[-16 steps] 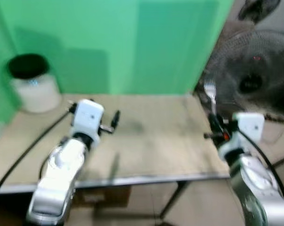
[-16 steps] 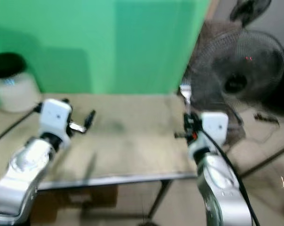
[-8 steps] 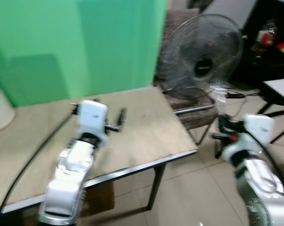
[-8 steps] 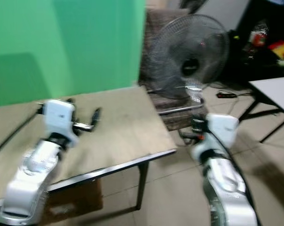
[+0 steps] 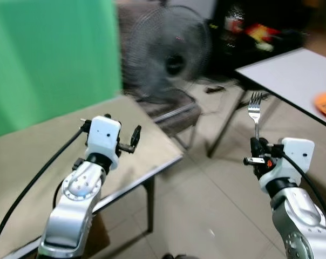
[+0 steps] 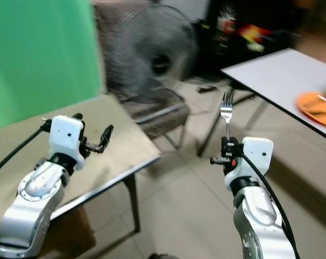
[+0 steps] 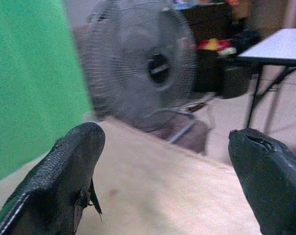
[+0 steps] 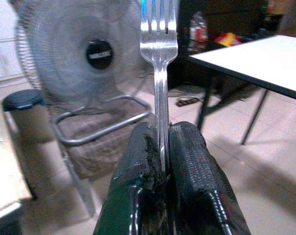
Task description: Setting the table
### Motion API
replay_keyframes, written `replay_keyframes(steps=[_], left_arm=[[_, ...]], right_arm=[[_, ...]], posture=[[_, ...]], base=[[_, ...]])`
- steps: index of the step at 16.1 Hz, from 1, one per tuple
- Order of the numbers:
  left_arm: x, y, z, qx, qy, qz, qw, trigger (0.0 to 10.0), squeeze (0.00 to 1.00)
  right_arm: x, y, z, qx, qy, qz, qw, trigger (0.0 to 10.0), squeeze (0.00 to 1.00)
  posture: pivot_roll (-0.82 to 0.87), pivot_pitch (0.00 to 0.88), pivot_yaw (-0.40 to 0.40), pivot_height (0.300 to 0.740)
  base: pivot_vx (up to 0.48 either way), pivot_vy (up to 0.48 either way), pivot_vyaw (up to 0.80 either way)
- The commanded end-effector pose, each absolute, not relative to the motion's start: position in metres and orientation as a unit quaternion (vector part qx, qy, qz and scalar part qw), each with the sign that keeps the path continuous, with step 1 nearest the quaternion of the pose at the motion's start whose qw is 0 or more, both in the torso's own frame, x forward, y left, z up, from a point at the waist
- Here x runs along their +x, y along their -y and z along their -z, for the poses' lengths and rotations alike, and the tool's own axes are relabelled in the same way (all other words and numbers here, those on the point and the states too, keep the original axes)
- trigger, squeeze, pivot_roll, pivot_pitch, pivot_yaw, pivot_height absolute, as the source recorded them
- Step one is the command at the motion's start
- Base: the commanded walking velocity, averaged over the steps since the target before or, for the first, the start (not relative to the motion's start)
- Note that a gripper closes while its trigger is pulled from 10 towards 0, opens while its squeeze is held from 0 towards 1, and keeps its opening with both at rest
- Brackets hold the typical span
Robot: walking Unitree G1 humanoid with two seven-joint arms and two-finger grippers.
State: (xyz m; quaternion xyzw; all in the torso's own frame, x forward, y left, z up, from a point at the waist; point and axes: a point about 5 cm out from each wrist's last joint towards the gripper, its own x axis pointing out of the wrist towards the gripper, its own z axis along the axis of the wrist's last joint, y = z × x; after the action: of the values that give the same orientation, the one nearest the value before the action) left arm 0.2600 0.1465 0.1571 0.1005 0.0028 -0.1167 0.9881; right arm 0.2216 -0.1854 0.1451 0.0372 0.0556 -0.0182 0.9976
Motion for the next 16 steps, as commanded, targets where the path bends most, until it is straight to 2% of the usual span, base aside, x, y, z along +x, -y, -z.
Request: replay_keyframes(steps=[1,13,16], left_arm=[[0.2615,-0.1465,-0.1592,0.099,-0.001,0.123,0.988,10.0,0.0],[0.2583,-0.1408,-0.1572,0.089,-0.012,0.154,0.984,10.0,0.0],[0.2568,-0.1375,-0.1589,0.074,-0.01,0.169,0.983,10.0,0.0]], right_arm=[[0.22,0.1882,-0.1525,0.046,-0.039,0.021,0.998,10.0,0.0],[0.2188,0.1899,-0.1523,0.008,-0.042,0.041,0.998,10.0,0.0],[0.2153,0.1939,-0.1494,0.024,-0.055,0.05,0.997,10.0,0.0]], posture=[[0.01,0.0,-0.052,0.74],[0.0,0.0,-0.056,0.74],[0.0,0.0,-0.058,0.74]], base=[[0.0,0.0,-0.78],[0.0,0.0,-0.78],[0.0,0.0,-0.77]])
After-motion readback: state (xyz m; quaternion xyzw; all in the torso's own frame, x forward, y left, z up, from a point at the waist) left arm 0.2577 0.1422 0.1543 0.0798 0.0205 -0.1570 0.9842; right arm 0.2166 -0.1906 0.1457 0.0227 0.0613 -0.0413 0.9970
